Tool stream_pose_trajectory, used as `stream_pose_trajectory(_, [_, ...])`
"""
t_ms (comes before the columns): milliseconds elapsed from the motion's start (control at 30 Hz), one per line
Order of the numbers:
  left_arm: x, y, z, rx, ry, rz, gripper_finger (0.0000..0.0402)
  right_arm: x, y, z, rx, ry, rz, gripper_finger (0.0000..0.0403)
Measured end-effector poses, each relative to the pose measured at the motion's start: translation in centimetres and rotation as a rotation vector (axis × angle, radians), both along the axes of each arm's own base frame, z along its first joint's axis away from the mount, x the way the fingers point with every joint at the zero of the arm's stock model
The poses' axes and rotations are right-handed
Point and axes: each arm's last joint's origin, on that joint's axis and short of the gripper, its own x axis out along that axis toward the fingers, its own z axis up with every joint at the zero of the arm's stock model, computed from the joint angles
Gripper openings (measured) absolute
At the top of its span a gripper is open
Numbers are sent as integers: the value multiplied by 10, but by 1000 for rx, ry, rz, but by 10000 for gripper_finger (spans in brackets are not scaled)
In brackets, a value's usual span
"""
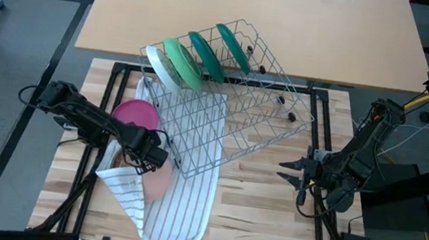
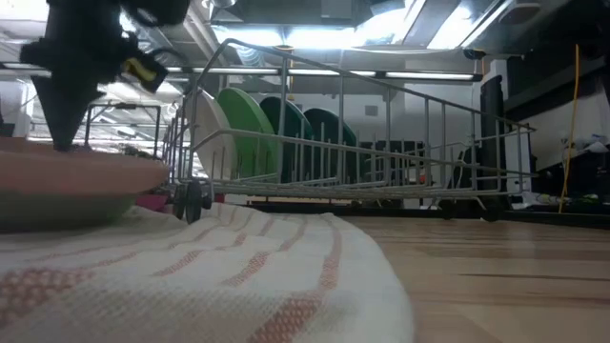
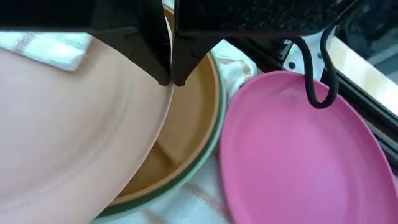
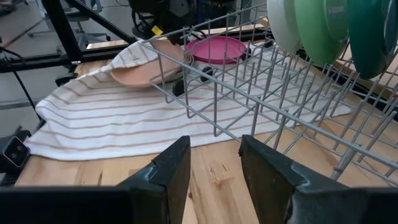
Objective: Sort dishes
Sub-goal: Put the light orange plate in the dish rack
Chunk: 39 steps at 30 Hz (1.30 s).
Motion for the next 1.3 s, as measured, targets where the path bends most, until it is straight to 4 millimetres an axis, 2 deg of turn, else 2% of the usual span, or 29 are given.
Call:
stream_pose_trajectory(167, [3, -14, 11, -12, -50, -37, 0, 3, 5, 2, 39, -25, 0, 145])
stream_pose_trajectory(367, [4, -29, 13, -19, -122, 0, 0, 11, 18, -3, 41, -26, 0, 145])
stream_pose_trajectory(800, [9, -53, 11, -80, -286, 62, 0, 44, 64, -31, 104, -65, -16, 145])
stream_pose_trajectory(1067, [11, -60, 11, -102, -330, 64, 0, 83, 74, -57, 407, -131, -169, 145])
stream_pose_trajectory(1300, [14, -62, 4, -84, -305, 59, 0, 121, 70, -91, 732, -57, -209, 145])
